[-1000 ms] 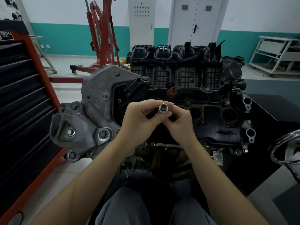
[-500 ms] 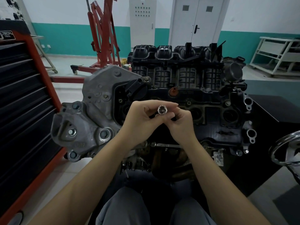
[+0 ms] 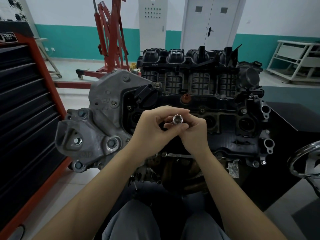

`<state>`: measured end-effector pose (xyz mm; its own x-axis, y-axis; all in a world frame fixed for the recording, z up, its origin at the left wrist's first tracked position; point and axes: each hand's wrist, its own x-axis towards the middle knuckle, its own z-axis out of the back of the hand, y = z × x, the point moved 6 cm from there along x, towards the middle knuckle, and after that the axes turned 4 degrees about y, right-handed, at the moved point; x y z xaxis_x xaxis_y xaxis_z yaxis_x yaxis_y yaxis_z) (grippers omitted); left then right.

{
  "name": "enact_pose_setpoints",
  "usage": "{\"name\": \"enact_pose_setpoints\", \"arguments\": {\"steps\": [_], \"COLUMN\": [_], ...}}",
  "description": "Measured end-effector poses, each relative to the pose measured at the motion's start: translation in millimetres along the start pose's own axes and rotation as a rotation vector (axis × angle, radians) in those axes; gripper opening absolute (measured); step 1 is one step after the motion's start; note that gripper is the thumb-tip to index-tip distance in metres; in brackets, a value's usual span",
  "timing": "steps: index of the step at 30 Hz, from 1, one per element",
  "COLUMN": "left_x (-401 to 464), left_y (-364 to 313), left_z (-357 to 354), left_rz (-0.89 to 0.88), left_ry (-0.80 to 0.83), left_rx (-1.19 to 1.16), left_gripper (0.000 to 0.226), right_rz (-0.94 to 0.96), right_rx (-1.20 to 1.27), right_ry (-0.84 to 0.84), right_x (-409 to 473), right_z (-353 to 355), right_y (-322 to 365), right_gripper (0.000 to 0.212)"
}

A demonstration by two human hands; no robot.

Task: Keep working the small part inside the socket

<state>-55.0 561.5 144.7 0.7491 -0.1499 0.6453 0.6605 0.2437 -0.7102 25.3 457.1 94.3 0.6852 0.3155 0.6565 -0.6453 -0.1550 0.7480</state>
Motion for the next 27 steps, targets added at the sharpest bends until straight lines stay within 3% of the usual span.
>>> {"name": "enact_pose_setpoints", "arguments": {"steps": [4, 10, 15, 22, 27], "left_x": [-1.2, -0.9, -1.3, 0.5, -1.2], "left_y": [-2.8, 1.4, 1.1, 2.5, 0.6], "left_z": [3.9, -0.7, 2.0, -2.8, 3.0], "left_rz": [-0.029, 0.023, 0.012, 0.042, 0.012], "left_ry": [-0.100, 0.042, -0.054, 0.061, -0.080], "left_rx": [0.090, -0.060, 0.030, 0.000, 0.074], "left_gripper": [0.021, 0.026, 0.019, 0.025, 0.019], "right_rz": [0.044, 0.044, 0.035, 0.009, 0.036], "right_rx": [-0.021, -0.023, 0.002, -0.020, 0.015], "right_ry": [0.006, 0.027, 0.015, 0.021, 0.007], "right_x": [0.7, -0.2, 0.1, -0.2, 0.6], "right_z": [-0.3, 0.9, -0.1, 0.2, -1.1], "right_y": [4.5, 4.6, 2.0, -1.8, 0.3], "right_gripper": [0.021, 0.022, 0.016, 0.022, 0.020]}}
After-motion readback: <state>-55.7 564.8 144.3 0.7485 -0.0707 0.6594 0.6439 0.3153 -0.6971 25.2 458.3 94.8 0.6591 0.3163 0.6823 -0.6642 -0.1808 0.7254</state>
